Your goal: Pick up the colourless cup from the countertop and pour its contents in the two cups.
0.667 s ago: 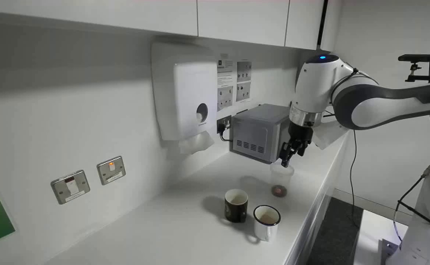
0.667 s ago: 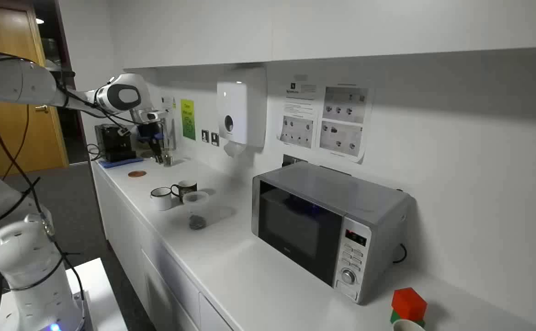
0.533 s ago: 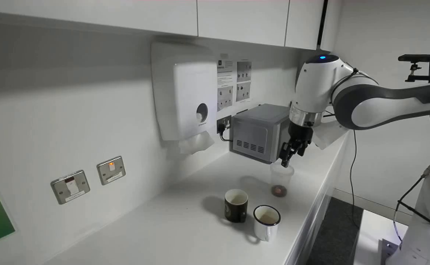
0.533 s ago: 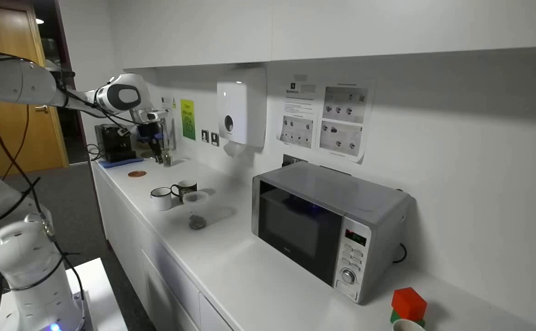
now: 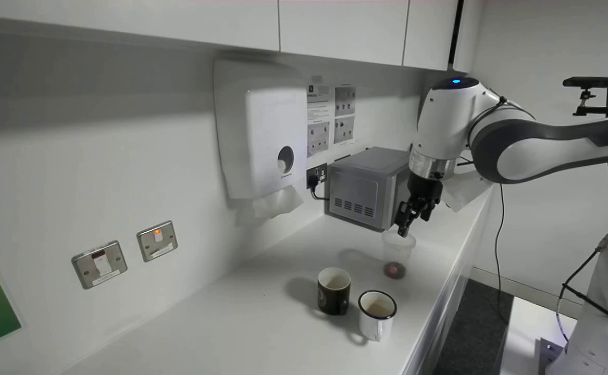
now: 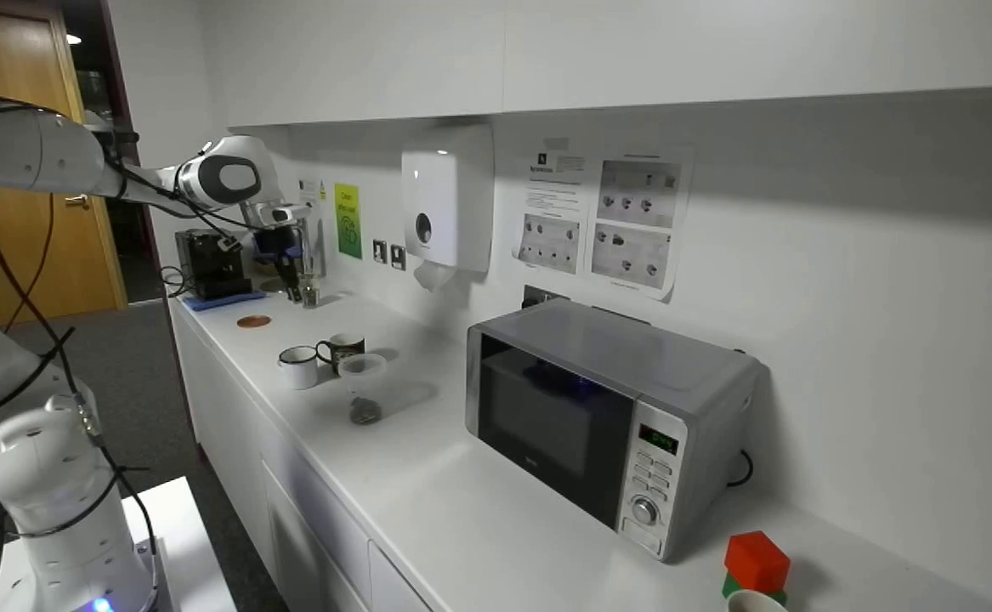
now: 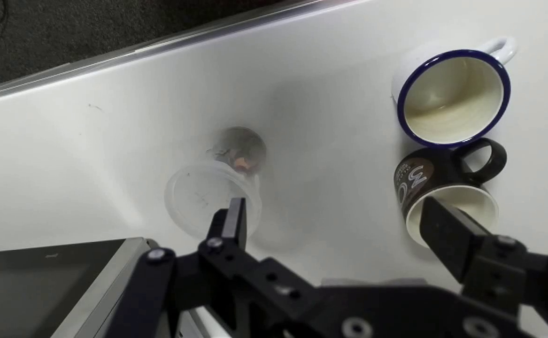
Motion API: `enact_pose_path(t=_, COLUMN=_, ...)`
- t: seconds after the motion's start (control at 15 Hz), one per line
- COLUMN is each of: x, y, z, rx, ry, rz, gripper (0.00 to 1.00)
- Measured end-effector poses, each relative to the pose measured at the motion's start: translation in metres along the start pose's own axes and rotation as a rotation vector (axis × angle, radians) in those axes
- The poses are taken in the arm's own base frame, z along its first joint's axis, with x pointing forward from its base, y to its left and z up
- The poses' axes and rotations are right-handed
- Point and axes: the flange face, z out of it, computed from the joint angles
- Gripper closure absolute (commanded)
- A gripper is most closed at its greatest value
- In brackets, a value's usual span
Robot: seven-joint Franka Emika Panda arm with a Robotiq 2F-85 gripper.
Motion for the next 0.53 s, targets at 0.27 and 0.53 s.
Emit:
enact_pose_path(t=0.27, x=0.004, y=0.001, z=0.0, rx=0.012, ry=0.012, rz=-0.017, gripper=0.0)
enact_pose_path(t=0.53, x=0.027, y=0.009, z=0.006, rx=0.009, ry=0.085, rz=-0.119, gripper=0.0)
